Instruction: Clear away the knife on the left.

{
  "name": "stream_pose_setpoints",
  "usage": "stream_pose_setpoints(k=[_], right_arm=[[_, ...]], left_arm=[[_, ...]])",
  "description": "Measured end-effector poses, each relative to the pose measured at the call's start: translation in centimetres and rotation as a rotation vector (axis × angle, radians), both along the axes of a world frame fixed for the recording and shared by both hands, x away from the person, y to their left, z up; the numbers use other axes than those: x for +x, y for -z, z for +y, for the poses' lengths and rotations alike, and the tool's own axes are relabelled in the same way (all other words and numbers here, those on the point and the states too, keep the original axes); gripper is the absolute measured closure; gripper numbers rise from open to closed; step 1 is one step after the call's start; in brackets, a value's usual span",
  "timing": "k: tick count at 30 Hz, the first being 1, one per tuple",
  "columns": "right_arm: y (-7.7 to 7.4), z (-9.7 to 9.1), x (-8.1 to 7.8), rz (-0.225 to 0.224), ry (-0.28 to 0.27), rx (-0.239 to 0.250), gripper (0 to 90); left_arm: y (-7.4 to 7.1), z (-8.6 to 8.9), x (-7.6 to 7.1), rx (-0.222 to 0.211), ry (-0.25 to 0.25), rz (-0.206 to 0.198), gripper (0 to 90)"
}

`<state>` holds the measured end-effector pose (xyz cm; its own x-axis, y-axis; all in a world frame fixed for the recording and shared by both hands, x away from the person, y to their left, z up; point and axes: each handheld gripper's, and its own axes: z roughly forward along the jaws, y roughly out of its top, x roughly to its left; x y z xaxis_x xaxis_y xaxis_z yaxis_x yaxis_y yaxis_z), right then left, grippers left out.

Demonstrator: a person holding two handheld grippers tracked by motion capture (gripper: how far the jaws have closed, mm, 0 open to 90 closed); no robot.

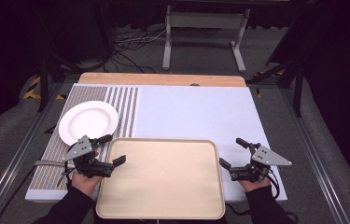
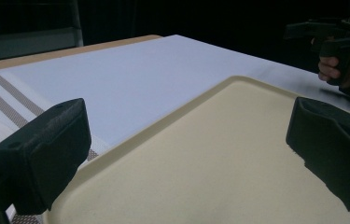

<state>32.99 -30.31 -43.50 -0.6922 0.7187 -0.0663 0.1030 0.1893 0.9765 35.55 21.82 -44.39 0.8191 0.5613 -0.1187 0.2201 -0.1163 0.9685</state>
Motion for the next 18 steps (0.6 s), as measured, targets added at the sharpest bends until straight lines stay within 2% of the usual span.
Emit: stream_pose_setpoints(k=[18], right_arm=[[0.01,-0.01,-0.04,0.000,-0.003,0.004,2.4]], left_arm=[[-0.06,0.02,-0.03,-0.015,-0.004,0.002,0.7]])
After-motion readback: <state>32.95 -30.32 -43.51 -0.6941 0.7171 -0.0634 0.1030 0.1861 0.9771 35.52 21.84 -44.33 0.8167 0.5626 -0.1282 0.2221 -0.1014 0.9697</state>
